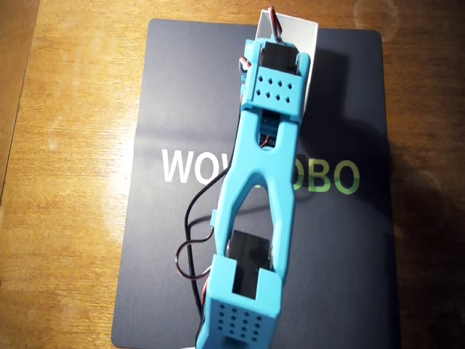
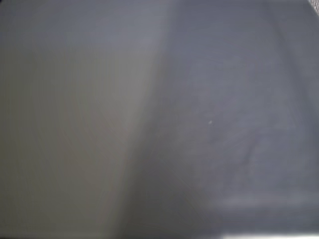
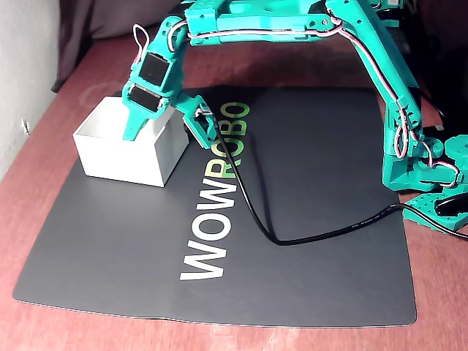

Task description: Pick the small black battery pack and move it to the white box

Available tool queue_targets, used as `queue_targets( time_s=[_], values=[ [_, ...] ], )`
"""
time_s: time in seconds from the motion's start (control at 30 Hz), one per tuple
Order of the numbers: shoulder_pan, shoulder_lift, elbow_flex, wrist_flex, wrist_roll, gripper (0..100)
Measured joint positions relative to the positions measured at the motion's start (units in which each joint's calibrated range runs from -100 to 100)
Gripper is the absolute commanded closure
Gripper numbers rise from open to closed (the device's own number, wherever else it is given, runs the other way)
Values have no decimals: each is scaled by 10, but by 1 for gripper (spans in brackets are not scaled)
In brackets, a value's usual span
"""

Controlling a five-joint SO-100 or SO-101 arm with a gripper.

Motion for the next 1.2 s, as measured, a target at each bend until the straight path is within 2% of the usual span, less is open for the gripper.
queue_targets(
  time_s=[0.1,0.4,0.57,0.73,0.9,1.2],
  values=[
    [0,-19,0,0,-26,81],
    [-41,-163,0,9,-252,81],
    [-53,-261,0,113,-374,81],
    [-56,-355,9,295,-484,81],
    [-84,-463,175,290,-516,81],
    [-89,-736,609,140,-532,81]
  ],
)
